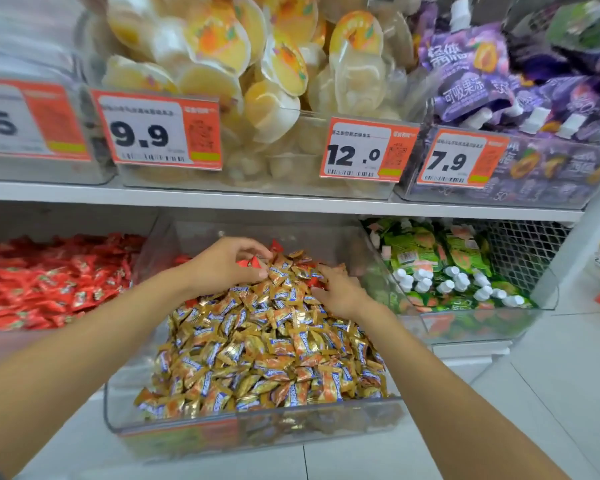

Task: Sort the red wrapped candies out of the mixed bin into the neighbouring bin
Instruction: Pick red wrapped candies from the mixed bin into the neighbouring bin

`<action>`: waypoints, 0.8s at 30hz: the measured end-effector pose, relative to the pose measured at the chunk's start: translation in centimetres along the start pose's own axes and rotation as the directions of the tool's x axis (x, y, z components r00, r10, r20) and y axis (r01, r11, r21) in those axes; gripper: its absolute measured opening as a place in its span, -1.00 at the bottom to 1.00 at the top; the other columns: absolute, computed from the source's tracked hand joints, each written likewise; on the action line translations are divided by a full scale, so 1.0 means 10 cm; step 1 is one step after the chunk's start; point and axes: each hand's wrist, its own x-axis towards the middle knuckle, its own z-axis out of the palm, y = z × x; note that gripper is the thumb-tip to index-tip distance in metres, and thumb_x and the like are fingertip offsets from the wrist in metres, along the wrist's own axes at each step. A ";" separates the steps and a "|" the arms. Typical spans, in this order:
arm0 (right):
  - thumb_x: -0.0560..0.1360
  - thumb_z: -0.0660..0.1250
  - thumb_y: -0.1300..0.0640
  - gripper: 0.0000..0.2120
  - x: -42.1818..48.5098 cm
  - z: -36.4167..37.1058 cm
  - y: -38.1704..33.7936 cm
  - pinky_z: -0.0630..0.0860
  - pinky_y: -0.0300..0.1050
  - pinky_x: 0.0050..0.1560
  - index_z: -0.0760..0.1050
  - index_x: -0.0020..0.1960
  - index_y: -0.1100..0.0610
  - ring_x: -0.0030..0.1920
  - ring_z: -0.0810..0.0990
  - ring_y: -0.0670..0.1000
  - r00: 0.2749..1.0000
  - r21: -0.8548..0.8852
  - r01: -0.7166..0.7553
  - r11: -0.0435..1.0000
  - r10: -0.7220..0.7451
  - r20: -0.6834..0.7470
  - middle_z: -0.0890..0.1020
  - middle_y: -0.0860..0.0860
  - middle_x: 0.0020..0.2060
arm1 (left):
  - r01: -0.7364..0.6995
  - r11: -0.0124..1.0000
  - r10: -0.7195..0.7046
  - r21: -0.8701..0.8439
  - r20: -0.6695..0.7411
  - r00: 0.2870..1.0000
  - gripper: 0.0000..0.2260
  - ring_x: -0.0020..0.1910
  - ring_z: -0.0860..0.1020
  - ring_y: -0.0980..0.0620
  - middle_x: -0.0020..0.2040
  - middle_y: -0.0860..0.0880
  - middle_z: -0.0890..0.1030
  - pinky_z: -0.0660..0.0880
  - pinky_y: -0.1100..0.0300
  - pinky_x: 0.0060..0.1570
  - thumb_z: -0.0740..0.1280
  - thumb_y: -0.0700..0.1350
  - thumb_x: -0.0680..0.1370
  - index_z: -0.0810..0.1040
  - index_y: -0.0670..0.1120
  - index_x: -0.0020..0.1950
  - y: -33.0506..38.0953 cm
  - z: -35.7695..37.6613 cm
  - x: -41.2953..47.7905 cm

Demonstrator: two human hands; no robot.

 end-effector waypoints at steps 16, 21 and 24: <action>0.61 0.23 0.25 -0.87 -0.46 -0.54 -0.06 0.39 -0.18 -0.37 0.56 0.00 0.12 -0.31 0.58 -0.02 0.990 0.542 0.135 0.830 -0.091 -0.108 0.64 0.09 -0.21 | -0.002 0.997 0.007 0.082 -0.052 0.999 -0.89 -0.05 0.51 0.30 -0.03 0.22 0.59 0.37 0.23 0.11 0.46 0.00 0.46 0.61 0.07 -0.04 -0.04 -0.05 0.02; 0.62 0.17 0.19 -0.72 -0.43 -0.54 -0.01 0.30 -0.07 -0.35 0.60 -0.16 0.07 -0.28 0.36 0.10 0.994 0.380 0.101 0.919 -0.074 -0.086 0.52 0.13 -0.27 | 0.024 0.993 -0.021 0.114 -0.030 0.999 -0.86 -0.44 0.55 0.22 -0.15 -0.02 0.64 0.39 0.34 -0.49 0.22 -0.07 0.63 0.55 -0.04 0.09 -0.08 0.01 0.02; 0.63 0.17 0.21 -0.77 -0.59 -0.56 0.01 0.32 -0.17 -0.41 0.60 0.00 0.05 -0.37 0.44 0.06 0.994 0.314 0.110 0.943 -0.108 -0.026 0.63 -0.07 -0.34 | 0.023 0.993 -0.021 0.113 -0.020 1.000 -0.85 -0.31 0.64 0.10 -0.14 -0.11 0.62 0.53 0.20 -0.44 0.19 -0.09 0.64 0.55 -0.05 0.07 -0.06 0.02 0.01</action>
